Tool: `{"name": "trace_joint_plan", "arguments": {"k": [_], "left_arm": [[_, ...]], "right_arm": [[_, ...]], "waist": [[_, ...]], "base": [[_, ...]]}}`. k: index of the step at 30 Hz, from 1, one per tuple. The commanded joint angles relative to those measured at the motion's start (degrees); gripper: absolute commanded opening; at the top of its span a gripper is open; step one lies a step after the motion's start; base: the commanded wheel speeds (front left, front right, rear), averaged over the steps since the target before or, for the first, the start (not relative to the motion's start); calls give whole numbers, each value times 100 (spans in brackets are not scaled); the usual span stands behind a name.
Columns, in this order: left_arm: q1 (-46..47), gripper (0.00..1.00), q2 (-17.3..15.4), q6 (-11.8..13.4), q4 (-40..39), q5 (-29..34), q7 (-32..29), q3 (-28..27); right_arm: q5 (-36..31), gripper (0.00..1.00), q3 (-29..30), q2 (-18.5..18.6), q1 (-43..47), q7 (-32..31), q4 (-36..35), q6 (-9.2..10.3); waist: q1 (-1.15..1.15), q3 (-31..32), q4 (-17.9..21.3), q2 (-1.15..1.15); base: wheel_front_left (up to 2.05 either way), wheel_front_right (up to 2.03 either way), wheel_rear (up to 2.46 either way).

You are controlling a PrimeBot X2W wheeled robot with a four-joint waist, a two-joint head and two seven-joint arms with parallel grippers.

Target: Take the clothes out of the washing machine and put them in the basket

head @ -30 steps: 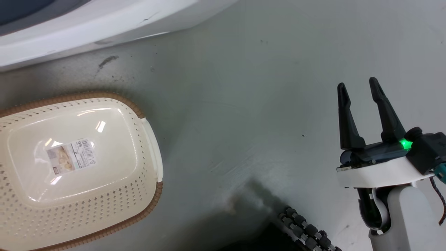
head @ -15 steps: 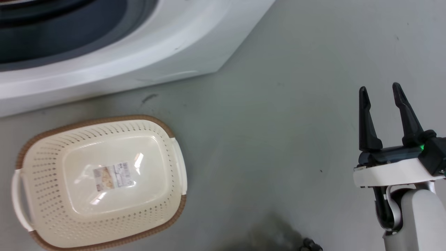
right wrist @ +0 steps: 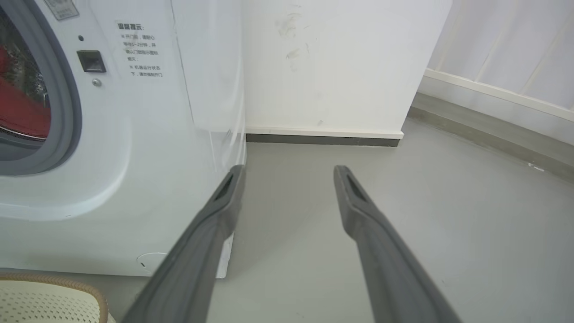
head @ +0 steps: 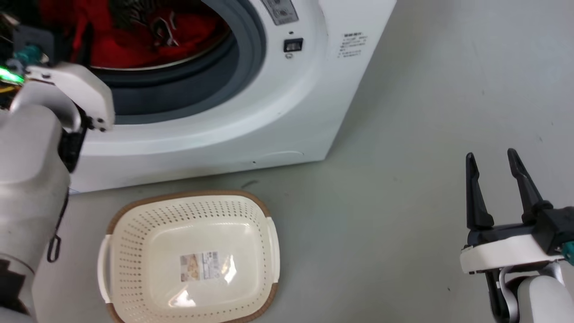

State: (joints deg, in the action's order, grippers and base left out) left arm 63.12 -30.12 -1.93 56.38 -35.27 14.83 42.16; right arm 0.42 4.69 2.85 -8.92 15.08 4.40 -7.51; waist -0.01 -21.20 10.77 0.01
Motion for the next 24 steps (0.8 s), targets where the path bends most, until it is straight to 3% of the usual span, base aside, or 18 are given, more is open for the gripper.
{"name": "trace_joint_plan", "arguments": {"k": [1, 9, 13, 18, 24], "left_arm": [[-160, 0, 40, 49, -112, 14, 36, -44], [-1472, 0, 80, 533, -2109, 430, 43, -867], [-2271, 0, 82, 647, -3097, 667, 39, -1194], [-3183, 0, 49, 683, -3982, 757, 38, -1288], [-4073, 0, -29, 748, -4497, 600, -115, -1102]], "right_arm": [[-42, 100, -2, 6, 113, 14, 26, 4], [-171, 100, -12, 5, 345, 14, 75, 4], [-193, 100, 6, 4, 476, 14, 101, 4], [-227, 100, 0, 5, 583, 13, 119, 4], [-230, 100, -38, 4, 643, 14, 101, 4]], "waist": [[1, 353, -276, -1], [1, 852, -594, -1], [1, 1057, -738, -1], [1, 1191, -877, -1], [1, 1166, -954, -1]], "base": [[0, 0, 0], [0, 0, 0], [0, 0, 0], [0, 0, 0], [0, 0, 0]]}}
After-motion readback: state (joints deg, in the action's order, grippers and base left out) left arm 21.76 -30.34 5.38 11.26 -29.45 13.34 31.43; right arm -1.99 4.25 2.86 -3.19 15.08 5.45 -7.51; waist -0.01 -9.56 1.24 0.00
